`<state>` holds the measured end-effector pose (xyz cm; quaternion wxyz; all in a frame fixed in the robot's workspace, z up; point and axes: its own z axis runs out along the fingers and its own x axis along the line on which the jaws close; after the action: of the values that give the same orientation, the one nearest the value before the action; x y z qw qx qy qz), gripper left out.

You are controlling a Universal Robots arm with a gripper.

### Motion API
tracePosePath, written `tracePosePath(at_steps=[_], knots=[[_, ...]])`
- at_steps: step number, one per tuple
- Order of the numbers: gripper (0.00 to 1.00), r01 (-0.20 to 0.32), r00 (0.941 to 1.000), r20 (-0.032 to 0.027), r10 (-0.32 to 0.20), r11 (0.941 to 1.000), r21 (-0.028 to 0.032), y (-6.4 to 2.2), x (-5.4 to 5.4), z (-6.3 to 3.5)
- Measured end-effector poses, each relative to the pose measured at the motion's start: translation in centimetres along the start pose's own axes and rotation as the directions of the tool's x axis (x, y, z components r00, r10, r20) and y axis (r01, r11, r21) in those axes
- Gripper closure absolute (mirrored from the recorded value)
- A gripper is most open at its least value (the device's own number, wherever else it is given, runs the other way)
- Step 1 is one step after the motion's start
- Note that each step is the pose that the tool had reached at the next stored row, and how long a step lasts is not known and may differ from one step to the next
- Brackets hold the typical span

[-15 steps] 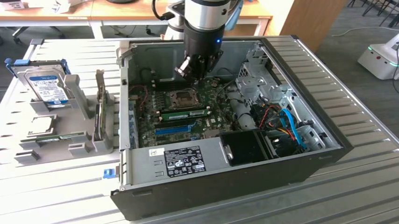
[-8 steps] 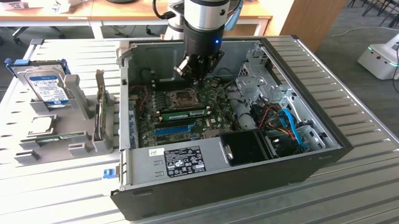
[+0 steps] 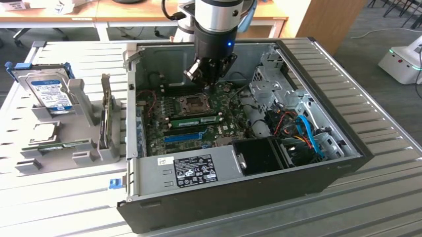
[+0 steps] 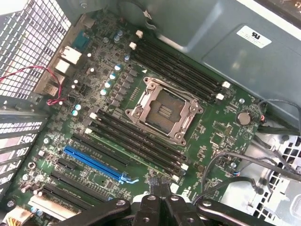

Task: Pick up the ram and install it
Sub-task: 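Press down the ram until it locks into place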

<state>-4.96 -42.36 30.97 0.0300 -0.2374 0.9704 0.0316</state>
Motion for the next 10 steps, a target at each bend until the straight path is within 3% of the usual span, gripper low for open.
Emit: tracePosePath(at_steps=[2,6,10], knots=[[0.89,-0.007,0.9999,-0.0093,0.007,1.0000,-0.0043,0.00,-0.01,-0.01],[0.89,-0.023,0.9991,-0.0356,0.022,0.9996,-0.0156,-0.02,-0.03,-0.01],[0.89,-0.023,0.9991,-0.0368,0.022,0.9996,-0.0159,-0.02,-0.03,-0.02]])
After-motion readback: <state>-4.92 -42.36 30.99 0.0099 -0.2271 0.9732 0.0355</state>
